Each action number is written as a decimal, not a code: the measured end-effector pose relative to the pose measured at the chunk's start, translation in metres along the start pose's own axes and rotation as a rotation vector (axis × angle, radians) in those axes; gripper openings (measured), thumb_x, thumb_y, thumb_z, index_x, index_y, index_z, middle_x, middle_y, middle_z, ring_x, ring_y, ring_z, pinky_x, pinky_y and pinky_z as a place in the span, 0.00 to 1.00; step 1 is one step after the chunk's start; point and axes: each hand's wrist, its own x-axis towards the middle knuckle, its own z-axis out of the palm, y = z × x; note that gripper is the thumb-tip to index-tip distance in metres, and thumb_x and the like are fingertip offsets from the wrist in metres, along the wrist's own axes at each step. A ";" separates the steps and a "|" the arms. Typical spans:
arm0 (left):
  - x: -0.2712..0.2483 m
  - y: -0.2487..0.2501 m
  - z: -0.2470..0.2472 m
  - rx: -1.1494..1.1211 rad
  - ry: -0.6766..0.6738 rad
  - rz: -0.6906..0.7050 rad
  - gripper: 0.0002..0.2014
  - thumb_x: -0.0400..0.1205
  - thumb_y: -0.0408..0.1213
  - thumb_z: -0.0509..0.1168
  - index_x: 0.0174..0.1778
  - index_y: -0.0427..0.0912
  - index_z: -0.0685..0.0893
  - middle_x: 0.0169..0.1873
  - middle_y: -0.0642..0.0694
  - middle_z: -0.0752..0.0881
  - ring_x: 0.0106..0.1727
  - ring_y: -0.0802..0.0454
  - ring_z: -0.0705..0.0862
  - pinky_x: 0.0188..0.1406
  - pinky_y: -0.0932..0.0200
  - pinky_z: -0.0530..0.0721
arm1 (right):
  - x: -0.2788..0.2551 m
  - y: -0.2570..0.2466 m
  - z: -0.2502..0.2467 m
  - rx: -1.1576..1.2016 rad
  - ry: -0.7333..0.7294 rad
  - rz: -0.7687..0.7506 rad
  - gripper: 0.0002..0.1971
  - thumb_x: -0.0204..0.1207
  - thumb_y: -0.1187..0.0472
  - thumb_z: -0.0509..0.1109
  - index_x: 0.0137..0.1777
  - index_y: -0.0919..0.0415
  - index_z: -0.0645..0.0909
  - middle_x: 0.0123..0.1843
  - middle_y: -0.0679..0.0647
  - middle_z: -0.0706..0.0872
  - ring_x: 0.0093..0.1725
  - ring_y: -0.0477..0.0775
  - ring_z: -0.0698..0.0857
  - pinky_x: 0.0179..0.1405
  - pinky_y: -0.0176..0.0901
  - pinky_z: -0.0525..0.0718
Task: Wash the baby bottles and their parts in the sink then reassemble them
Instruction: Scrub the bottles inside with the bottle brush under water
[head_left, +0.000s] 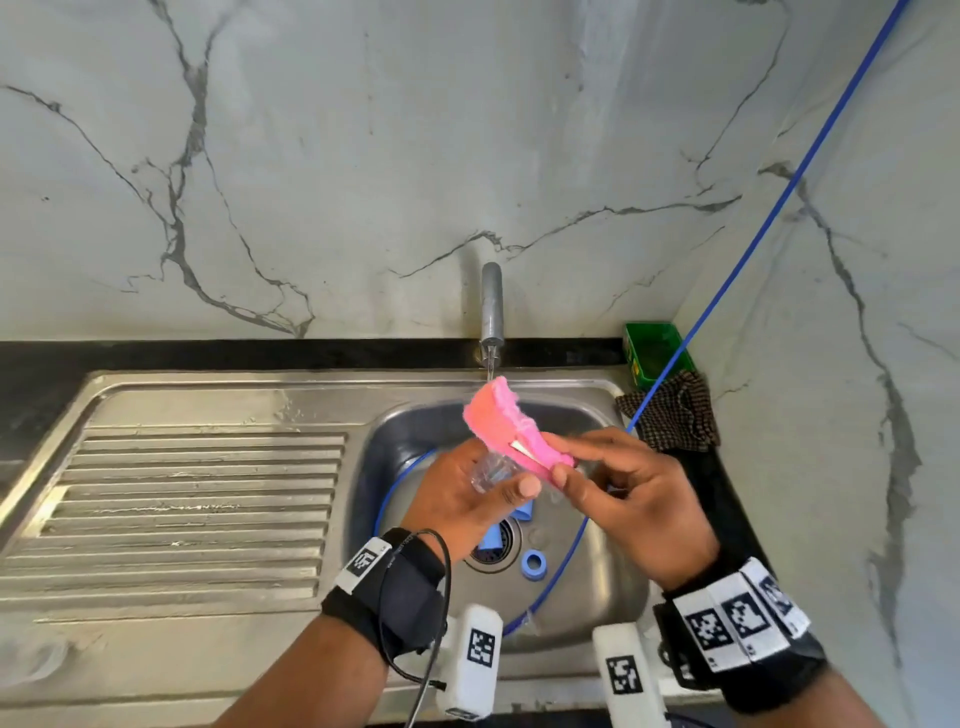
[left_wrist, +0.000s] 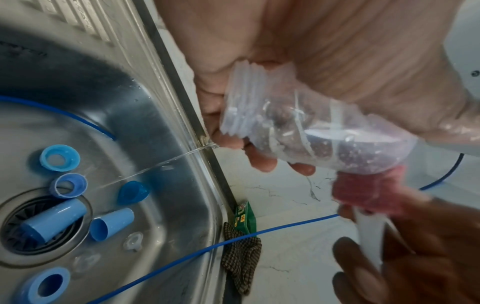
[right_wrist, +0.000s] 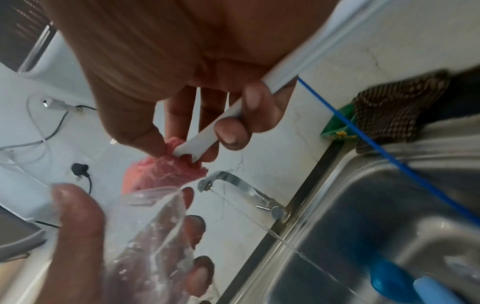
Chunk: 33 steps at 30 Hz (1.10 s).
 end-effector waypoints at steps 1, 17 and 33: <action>0.000 0.000 -0.006 0.012 -0.025 0.009 0.34 0.68 0.74 0.71 0.62 0.54 0.88 0.58 0.53 0.91 0.64 0.53 0.87 0.66 0.47 0.83 | 0.002 0.002 -0.003 -0.032 0.024 0.006 0.14 0.74 0.59 0.81 0.59 0.48 0.91 0.47 0.50 0.89 0.31 0.42 0.79 0.32 0.37 0.78; -0.004 0.000 -0.030 0.015 -0.083 0.044 0.29 0.68 0.76 0.68 0.57 0.60 0.89 0.57 0.55 0.91 0.65 0.55 0.86 0.67 0.48 0.82 | 0.002 -0.016 0.027 -0.145 0.001 -0.032 0.15 0.74 0.59 0.79 0.61 0.47 0.91 0.49 0.47 0.88 0.34 0.42 0.80 0.35 0.37 0.79; -0.006 0.005 -0.005 0.040 0.005 0.014 0.27 0.69 0.77 0.67 0.56 0.65 0.88 0.58 0.57 0.90 0.64 0.55 0.86 0.66 0.40 0.84 | 0.004 -0.014 0.007 -0.091 -0.085 -0.058 0.15 0.76 0.62 0.80 0.62 0.52 0.91 0.49 0.51 0.88 0.34 0.41 0.79 0.34 0.39 0.80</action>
